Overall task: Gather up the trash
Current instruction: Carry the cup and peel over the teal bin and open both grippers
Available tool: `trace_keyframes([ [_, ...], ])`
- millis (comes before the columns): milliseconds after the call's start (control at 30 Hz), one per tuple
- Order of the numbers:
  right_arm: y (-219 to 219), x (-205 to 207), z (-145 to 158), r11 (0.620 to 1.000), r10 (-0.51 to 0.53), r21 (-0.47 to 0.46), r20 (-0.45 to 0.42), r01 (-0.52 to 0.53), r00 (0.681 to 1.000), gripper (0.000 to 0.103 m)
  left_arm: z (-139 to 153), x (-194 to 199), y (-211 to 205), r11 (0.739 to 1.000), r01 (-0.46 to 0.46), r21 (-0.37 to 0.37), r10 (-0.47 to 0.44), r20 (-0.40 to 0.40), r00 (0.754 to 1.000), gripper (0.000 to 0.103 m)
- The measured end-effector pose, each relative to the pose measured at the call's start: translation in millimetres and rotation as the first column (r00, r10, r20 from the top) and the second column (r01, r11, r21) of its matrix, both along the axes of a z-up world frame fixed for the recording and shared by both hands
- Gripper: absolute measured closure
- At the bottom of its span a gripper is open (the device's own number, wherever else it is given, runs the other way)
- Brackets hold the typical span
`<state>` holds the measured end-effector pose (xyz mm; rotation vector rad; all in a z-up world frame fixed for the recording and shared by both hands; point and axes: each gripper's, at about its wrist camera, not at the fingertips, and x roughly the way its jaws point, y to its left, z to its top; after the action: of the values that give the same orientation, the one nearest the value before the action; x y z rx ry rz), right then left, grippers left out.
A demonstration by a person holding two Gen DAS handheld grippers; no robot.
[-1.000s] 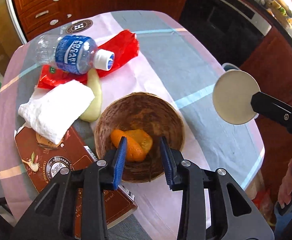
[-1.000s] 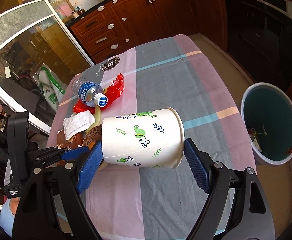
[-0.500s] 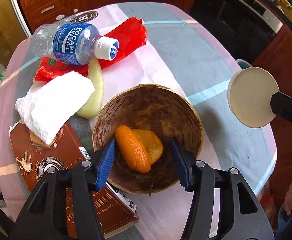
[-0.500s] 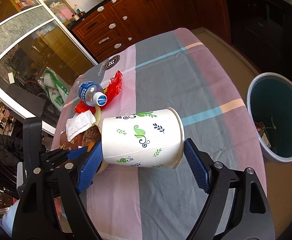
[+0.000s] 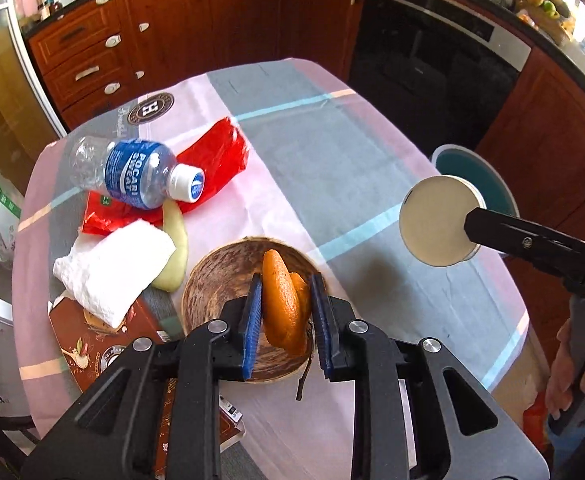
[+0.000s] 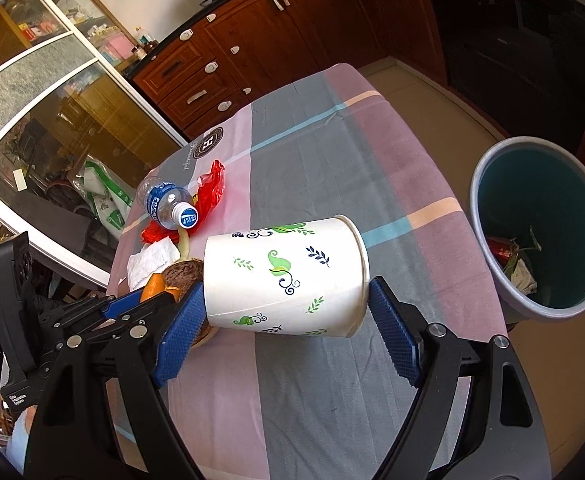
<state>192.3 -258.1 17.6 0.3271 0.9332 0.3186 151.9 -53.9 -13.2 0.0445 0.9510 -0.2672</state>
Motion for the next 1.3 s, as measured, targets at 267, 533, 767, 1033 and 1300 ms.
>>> trace_keyframes([
  [267, -58, -10, 24, 0.993, -0.112, 0.033, 0.067, 0.110, 0.991, 0.025, 30, 9, -74, 0.989, 0.147, -0.005, -0.147, 0.036, 0.988, 0.079],
  [533, -163, -25, 32, 0.946, -0.324, 0.018, 0.083, 0.323, 0.942, 0.025, 27, 25, -188, 0.936, 0.345, -0.068, -0.346, 0.005, 0.938, 0.078],
  [767, -235, -26, 7, 0.888, -0.459, -0.016, 0.003, 0.459, 0.889, 0.025, 1, 36, -275, 0.881, 0.468, -0.065, -0.471, -0.045, 0.881, 0.078],
  [1033, -250, -11, -16, 0.875, -0.484, -0.052, -0.058, 0.482, 0.873, 0.025, -26, 54, -316, 0.864, 0.502, -0.050, -0.504, -0.097, 0.858, 0.078],
  [1300, -241, 10, -23, 0.885, -0.465, -0.051, -0.085, 0.462, 0.881, 0.022, -31, 64, -307, 0.881, 0.471, -0.041, -0.473, -0.083, 0.877, 0.029],
])
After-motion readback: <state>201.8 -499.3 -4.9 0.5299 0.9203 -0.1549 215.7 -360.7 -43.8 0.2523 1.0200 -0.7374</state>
